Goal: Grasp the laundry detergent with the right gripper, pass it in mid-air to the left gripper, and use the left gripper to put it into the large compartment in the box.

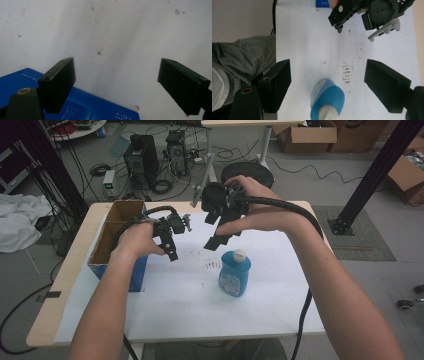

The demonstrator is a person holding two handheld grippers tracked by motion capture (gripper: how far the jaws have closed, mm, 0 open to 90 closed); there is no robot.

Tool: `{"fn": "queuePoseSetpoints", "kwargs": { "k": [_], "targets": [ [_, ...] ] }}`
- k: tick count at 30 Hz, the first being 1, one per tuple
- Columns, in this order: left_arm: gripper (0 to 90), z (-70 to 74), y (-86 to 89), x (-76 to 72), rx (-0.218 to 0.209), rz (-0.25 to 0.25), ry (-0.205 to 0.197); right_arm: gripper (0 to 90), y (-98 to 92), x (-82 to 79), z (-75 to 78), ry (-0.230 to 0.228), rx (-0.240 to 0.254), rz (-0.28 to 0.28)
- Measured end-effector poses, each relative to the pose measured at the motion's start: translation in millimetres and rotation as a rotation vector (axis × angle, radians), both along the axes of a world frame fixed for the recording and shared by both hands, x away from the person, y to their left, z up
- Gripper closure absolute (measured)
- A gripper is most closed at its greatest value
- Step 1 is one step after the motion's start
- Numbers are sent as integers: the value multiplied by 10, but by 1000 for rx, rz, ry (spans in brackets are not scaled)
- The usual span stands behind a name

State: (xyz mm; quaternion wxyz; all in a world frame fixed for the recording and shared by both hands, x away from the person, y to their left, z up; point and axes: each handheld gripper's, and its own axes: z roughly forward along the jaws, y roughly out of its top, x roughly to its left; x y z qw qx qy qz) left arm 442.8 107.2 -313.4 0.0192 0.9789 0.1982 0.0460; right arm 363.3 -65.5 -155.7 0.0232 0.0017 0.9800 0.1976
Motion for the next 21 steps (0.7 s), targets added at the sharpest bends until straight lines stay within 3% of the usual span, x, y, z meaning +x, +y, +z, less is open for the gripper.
{"fn": "queuePoseSetpoints", "kwargs": {
  "k": [14, 21],
  "targets": [
    [154, 10, -35, -28, 8, -2, -1, 180, -501, 13, 5, -9, 194, -57],
    [154, 17, -28, -34, 9, 0, -3, 185, -710, -6, -24, -15, 254, -86]
  ]
}}
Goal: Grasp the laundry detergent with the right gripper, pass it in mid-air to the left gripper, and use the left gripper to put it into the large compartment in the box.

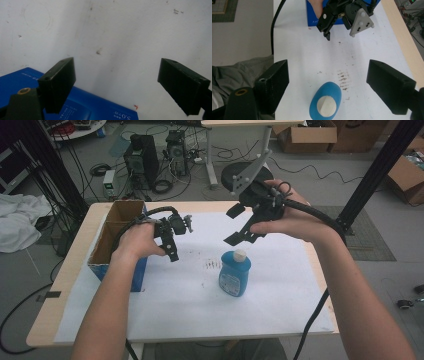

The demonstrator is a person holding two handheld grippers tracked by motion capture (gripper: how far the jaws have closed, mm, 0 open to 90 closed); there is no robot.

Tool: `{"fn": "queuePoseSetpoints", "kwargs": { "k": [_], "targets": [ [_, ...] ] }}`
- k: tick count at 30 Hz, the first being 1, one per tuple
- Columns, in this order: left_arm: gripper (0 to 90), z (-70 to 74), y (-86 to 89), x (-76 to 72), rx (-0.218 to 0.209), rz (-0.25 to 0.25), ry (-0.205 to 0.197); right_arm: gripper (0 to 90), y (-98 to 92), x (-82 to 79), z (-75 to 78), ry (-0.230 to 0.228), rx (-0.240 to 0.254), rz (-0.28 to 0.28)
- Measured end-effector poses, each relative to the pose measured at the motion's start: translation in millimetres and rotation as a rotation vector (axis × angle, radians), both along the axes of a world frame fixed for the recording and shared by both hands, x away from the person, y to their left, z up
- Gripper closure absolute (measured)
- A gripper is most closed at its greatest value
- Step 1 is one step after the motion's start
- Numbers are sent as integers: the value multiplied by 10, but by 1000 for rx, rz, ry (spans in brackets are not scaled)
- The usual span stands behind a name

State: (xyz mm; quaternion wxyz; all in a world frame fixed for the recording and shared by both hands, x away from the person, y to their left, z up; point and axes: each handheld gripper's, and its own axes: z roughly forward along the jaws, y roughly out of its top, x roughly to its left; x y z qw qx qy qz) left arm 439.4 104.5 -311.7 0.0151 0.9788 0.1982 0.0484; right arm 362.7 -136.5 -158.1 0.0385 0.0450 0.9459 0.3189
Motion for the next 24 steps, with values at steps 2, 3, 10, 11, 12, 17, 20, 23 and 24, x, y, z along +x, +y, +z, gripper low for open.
{"fn": "queuePoseSetpoints", "kwargs": {
  "k": [2, 3, 10, 11, 12, 17, 20, 23, 24],
  "targets": [
    [154, -5, 1, -10, -6, 5, 0, 183, -72, -5, -25, -3, 15, -8],
    [154, -4, 4, -11, -4, 6, -1, 182, -132, -15, -49, -8, 25, -20],
    [154, 6, 8, -16, 1, 2, -4, 182, -316, -56, -135, -12, 64, -50],
    [154, 7, 8, -19, 1, 4, -3, 178, -381, -65, -174, -10, 75, -63],
    [154, 7, 7, -20, 3, 5, -1, 177, -418, -74, -199, -10, 80, -70],
    [154, -2, 4, -26, 6, 6, -3, 177, -520, -102, -283, -8, 101, -91],
    [154, -7, -1, -32, 10, 4, 0, 177, -601, -119, -374, -7, 120, -111],
    [154, -17, 2, -41, 4, 10, 0, 177, -649, -126, -458, 1, 132, -120],
    [154, -15, 4, -39, 9, 6, 1, 177, -669, -127, -502, 6, 134, -126]
  ]
}}
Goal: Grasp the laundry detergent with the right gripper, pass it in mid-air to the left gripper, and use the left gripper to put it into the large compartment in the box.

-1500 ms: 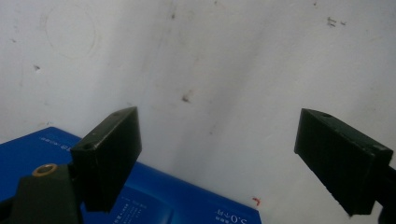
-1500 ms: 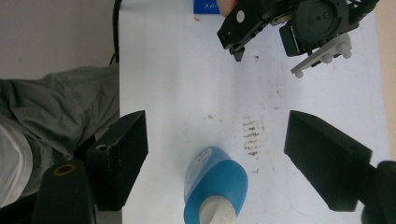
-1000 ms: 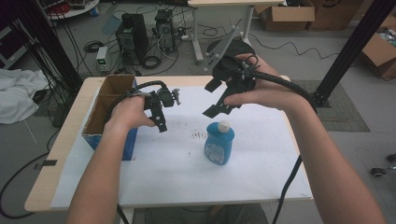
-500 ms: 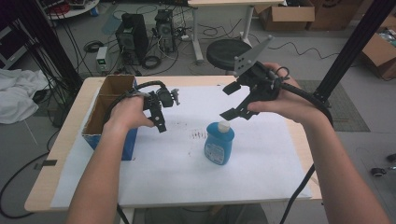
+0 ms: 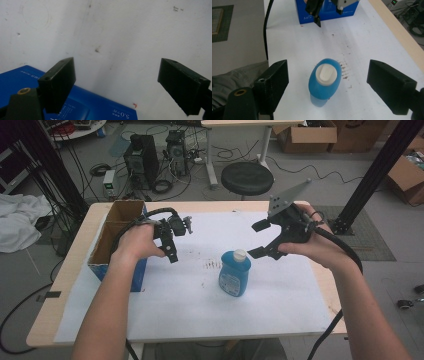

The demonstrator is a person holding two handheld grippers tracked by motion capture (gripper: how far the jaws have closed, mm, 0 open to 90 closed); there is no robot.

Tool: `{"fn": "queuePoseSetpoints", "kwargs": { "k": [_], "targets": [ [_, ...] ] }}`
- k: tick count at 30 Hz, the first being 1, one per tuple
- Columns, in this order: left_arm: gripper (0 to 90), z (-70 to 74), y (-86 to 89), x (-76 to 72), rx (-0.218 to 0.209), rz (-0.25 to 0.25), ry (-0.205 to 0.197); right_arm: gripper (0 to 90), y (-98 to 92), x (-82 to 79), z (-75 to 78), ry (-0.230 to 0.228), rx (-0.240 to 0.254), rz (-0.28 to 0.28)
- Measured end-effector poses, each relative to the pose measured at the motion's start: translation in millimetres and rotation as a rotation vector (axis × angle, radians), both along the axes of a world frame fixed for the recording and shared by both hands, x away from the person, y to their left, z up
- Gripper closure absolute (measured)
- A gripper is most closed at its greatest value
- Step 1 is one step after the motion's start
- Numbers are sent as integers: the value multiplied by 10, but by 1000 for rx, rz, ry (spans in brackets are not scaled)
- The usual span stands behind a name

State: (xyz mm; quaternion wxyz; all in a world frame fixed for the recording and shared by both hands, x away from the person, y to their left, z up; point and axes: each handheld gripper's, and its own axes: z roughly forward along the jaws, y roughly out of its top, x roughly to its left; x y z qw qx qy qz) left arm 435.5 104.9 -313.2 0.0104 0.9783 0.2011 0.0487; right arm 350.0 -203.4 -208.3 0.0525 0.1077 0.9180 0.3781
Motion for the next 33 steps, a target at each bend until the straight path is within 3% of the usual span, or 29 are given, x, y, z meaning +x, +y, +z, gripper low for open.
{"fn": "queuePoseSetpoints", "kwargs": {
  "k": [11, 19, 33],
  "targets": [
    [149, -2, 28, -17, -14, 13, -19, 177, -120, -48, -330, -1, 22, -32],
    [151, -30, 21, -27, -8, 10, -12, 183, -166, -90, -616, 6, 45, -55],
    [151, -22, 27, -40, -5, 8, -12, 189, -140, -124, -946, -4, 66, -96]
  ]
}}
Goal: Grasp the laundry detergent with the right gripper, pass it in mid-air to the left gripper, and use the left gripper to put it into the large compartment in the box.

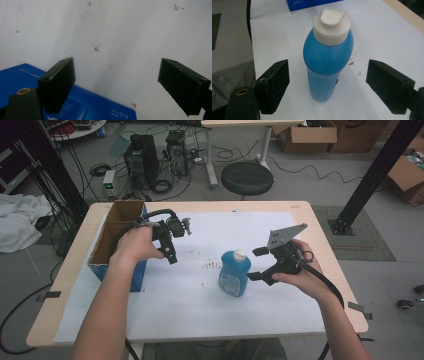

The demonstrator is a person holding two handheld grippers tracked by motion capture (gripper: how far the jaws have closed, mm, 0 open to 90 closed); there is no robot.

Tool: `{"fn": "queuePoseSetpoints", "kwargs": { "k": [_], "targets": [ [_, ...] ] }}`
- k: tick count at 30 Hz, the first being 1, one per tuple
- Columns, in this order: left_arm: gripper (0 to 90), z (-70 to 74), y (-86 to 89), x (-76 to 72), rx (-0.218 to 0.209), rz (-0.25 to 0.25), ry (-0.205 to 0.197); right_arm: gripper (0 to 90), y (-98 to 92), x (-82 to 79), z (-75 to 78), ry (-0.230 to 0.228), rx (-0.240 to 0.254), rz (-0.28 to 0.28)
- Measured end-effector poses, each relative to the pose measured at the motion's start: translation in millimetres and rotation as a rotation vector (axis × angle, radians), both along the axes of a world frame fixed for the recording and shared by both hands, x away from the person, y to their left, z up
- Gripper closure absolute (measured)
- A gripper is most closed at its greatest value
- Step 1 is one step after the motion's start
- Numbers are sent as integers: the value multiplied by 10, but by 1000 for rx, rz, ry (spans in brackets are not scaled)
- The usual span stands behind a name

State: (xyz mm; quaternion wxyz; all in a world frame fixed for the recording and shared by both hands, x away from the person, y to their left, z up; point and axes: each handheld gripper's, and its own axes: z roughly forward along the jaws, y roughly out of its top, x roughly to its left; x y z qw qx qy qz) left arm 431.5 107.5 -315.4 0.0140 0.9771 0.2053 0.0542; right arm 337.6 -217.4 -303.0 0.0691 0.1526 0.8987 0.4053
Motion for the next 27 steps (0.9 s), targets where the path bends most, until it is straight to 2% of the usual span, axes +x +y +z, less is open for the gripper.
{"fn": "queuePoseSetpoints", "kwargs": {
  "k": [14, 27],
  "targets": [
    [151, -24, -17, -11, -1, 0, 7, 191, 52, -27, -268, -2, 31, -34],
    [151, -44, 28, -14, -5, 3, 9, 208, 170, -10, -436, -6, 57, -73]
  ]
}}
